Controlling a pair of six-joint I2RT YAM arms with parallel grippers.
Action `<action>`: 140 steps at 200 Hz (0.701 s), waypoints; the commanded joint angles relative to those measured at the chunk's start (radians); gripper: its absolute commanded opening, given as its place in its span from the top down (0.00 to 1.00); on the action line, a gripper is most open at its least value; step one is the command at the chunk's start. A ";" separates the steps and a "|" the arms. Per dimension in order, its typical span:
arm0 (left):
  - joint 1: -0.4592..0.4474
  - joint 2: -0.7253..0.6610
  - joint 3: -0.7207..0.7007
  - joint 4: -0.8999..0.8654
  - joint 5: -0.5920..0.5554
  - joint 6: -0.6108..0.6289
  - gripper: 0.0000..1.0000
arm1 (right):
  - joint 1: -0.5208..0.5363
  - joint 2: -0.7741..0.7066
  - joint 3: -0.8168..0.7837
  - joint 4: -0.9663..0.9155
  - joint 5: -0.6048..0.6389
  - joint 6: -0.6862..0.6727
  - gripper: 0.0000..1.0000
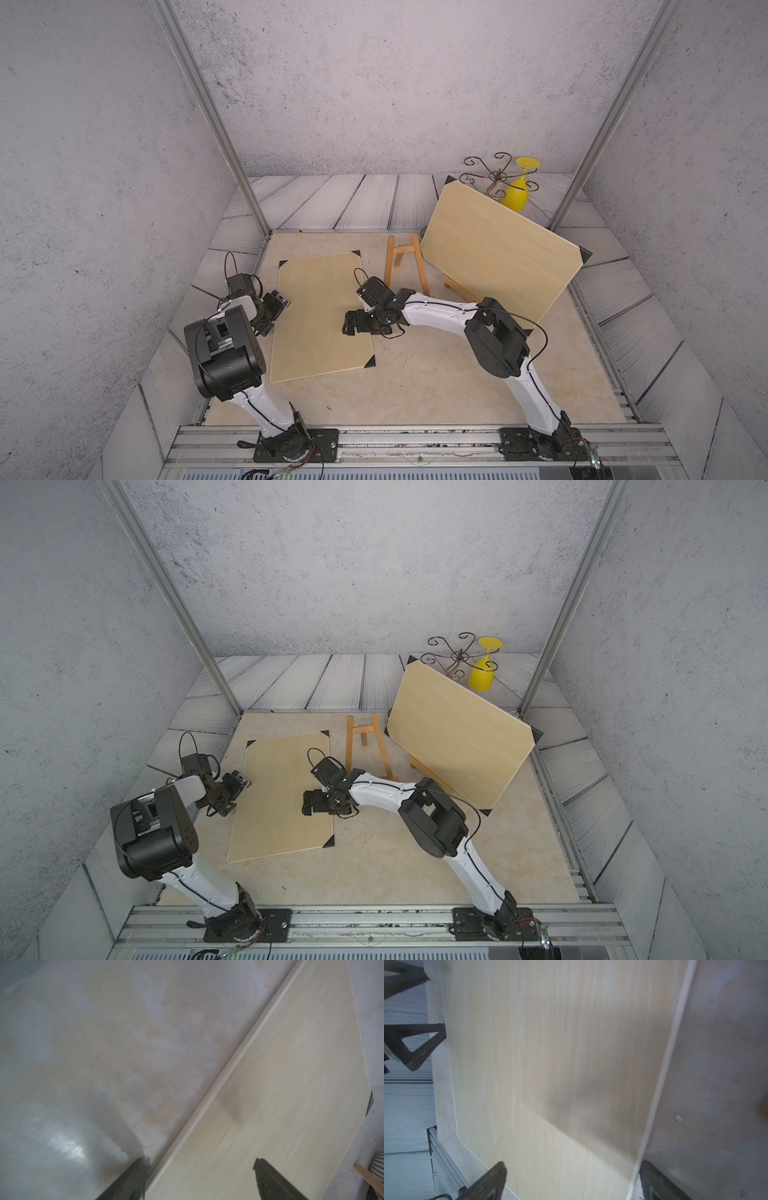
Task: Assemble the easel
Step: Pick up the drawing board from the center of the board.
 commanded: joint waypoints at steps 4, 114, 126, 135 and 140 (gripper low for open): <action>-0.018 0.051 -0.063 -0.106 0.048 0.016 0.15 | 0.008 -0.008 -0.044 0.065 -0.081 0.020 0.01; -0.012 0.098 -0.002 -0.255 0.076 0.107 0.18 | 0.009 -0.055 -0.126 0.267 -0.166 0.156 0.01; -0.011 0.092 -0.011 -0.244 0.074 0.099 0.18 | 0.009 -0.060 -0.141 0.294 -0.176 0.174 0.01; -0.008 0.089 -0.016 -0.239 0.067 0.098 0.18 | 0.010 -0.065 -0.148 0.300 -0.177 0.178 0.01; -0.008 0.090 -0.016 -0.238 0.066 0.098 0.18 | 0.010 -0.068 -0.150 0.297 -0.174 0.177 0.01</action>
